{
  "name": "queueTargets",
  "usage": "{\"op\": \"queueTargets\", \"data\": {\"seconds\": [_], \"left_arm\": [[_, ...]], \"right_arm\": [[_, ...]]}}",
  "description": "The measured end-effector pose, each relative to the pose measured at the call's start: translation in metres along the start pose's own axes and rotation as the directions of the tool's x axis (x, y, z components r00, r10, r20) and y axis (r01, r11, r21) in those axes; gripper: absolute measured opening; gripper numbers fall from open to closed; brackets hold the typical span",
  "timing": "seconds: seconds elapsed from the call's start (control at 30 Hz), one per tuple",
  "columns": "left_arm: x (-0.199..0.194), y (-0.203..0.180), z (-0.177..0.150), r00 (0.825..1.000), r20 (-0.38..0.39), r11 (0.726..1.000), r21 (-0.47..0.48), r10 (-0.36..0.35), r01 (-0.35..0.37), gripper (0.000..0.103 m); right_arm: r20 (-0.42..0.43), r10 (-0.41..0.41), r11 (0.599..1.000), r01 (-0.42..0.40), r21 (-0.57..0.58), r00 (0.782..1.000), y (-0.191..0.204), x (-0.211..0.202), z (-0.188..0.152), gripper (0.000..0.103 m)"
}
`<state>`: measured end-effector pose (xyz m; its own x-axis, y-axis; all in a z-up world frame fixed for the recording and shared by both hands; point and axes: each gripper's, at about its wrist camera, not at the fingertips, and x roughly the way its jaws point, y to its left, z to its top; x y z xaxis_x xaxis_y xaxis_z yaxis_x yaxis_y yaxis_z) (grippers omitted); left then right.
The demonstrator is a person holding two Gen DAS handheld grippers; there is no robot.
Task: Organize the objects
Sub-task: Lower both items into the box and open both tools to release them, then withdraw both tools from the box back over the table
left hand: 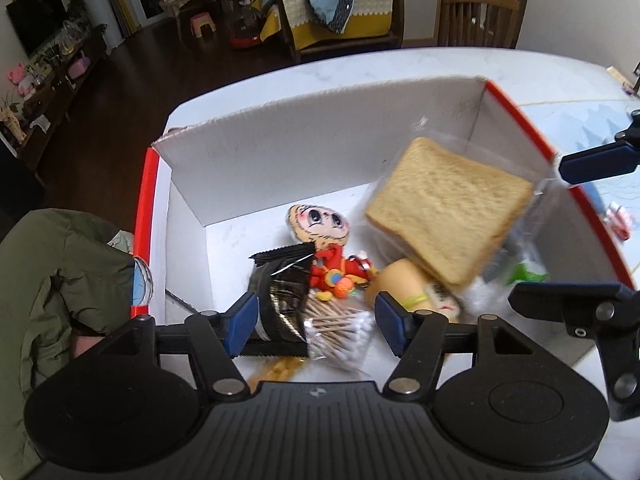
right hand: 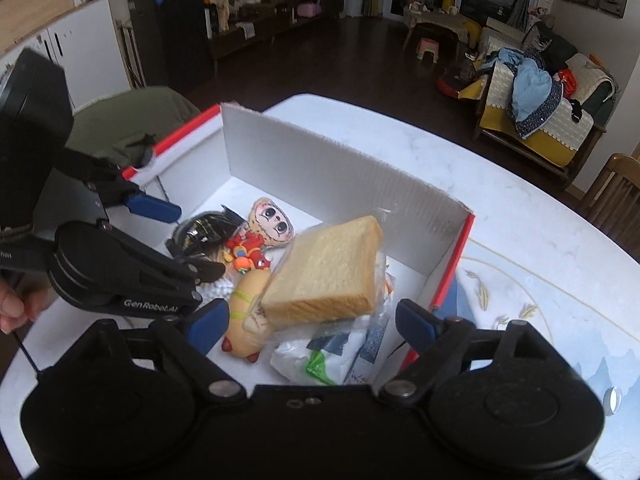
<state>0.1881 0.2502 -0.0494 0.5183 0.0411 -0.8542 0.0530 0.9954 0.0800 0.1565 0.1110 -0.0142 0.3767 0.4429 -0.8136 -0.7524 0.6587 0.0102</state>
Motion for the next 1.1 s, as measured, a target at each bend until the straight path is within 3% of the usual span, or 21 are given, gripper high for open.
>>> {"op": "queueTargets", "data": {"seconds": [0.27, 0.57, 0.87, 1.1], "left_arm": [[-0.035, -0.012, -0.004, 0.994, 0.109, 0.998, -0.052, -0.033, 0.038, 0.063], [-0.080, -0.045, -0.005, 0.975, 0.214, 0.993, -0.085, -0.065, 0.085, 0.064], [-0.090, -0.099, -0.007, 0.964, 0.246, 0.989, -0.080, -0.104, 0.127, 0.068], [-0.085, -0.147, -0.008, 0.957, 0.252, 0.986, -0.043, -0.144, 0.159, 0.070]], "right_arm": [[0.059, 0.061, 0.998, -0.062, 0.026, 0.996, -0.020, -0.041, -0.014, 0.095], [0.121, 0.109, 0.994, -0.112, 0.018, 0.987, -0.048, -0.091, -0.040, 0.099], [0.163, 0.104, 0.994, -0.109, 0.026, 0.981, -0.084, -0.125, -0.078, 0.100], [0.159, 0.077, 0.988, -0.097, 0.117, 0.984, -0.126, -0.134, -0.116, 0.102]]}}
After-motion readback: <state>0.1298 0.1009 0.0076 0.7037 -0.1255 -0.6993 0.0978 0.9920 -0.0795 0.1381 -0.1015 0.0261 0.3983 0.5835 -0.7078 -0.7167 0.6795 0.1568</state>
